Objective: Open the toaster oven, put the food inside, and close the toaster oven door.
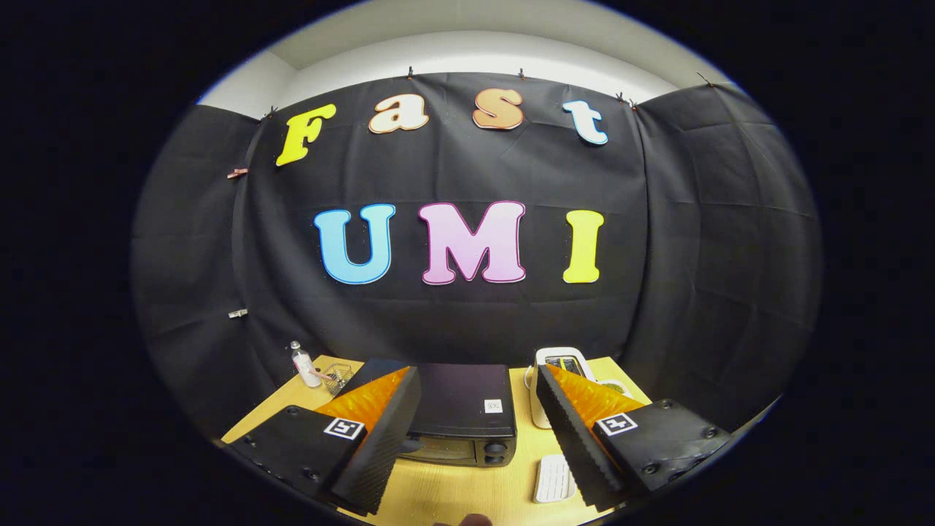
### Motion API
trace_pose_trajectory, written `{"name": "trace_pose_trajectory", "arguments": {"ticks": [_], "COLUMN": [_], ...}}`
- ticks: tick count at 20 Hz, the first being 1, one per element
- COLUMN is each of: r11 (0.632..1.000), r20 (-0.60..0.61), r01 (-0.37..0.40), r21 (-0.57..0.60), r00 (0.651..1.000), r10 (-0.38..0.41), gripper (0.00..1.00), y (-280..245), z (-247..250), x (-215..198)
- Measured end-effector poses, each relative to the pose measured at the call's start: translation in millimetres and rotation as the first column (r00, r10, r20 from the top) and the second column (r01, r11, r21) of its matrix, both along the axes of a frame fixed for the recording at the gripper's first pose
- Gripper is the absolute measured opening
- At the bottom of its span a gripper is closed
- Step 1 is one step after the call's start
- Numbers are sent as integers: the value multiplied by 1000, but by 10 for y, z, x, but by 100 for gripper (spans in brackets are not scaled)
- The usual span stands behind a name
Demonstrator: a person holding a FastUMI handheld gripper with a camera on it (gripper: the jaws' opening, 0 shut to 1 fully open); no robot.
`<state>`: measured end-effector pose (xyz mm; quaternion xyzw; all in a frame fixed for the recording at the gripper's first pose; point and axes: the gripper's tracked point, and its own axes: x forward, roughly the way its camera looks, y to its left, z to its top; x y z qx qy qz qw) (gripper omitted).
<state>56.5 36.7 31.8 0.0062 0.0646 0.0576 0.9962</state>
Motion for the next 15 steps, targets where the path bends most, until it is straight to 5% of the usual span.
{"name": "trace_pose_trajectory", "arguments": {"ticks": [15], "r11": [1000], "r20": [2], "r01": [-16], "r21": [4], "r00": [1000], "r10": [16], "gripper": [99], "y": [2], "z": [-5], "x": [53]}}
